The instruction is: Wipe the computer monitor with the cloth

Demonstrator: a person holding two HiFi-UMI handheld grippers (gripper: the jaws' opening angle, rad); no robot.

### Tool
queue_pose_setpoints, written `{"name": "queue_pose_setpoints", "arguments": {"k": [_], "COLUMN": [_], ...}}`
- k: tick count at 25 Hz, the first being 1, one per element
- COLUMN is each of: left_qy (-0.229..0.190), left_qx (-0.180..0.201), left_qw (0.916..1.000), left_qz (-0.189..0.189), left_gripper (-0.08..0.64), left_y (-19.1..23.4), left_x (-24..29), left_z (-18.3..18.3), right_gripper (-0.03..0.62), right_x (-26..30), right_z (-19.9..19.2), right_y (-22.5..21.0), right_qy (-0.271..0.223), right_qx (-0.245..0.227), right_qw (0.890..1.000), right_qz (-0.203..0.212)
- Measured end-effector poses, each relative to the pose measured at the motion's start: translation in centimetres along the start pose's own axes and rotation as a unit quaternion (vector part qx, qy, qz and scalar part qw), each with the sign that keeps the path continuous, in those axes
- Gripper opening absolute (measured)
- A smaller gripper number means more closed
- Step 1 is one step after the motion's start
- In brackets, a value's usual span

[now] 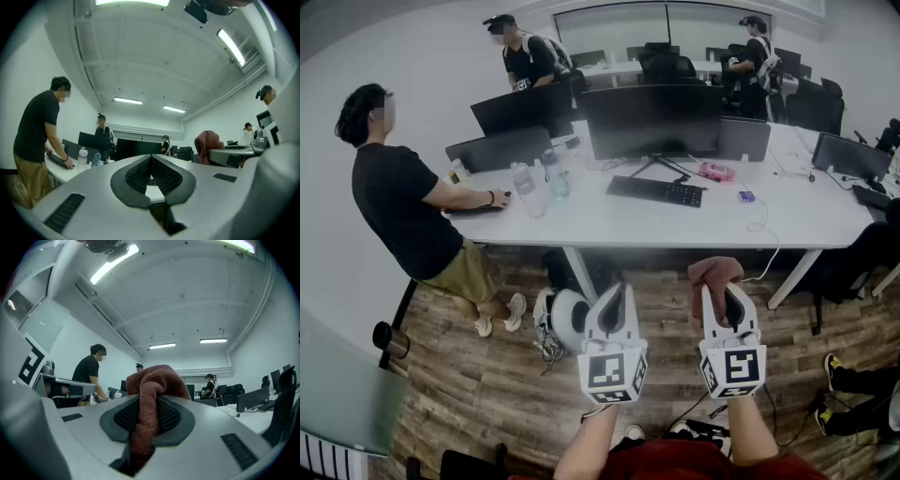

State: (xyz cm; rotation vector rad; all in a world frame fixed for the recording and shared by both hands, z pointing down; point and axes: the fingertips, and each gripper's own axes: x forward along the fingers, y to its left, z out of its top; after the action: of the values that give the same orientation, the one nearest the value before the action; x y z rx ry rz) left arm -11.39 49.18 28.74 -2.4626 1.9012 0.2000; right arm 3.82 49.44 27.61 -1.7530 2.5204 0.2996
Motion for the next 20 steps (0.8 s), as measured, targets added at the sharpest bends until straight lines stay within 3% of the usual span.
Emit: {"name": "queue_pose_setpoints", "arguments": {"k": [20], "left_qy": [0.005], "left_qx": [0.004], "left_qw": [1.0], "left_qz": [-0.004], "left_gripper": [0.023], "left_y": [-2.4], "left_x": [0.6], "left_z": [-0.5], "right_gripper": [0.077], "right_x": [-0.5], "right_z": [-0.3], "right_y": [-1.8], "right_qy": [-0.005], "right_qx": [0.001], "right_qw": [1.0], "right_qz": [-0.001]}}
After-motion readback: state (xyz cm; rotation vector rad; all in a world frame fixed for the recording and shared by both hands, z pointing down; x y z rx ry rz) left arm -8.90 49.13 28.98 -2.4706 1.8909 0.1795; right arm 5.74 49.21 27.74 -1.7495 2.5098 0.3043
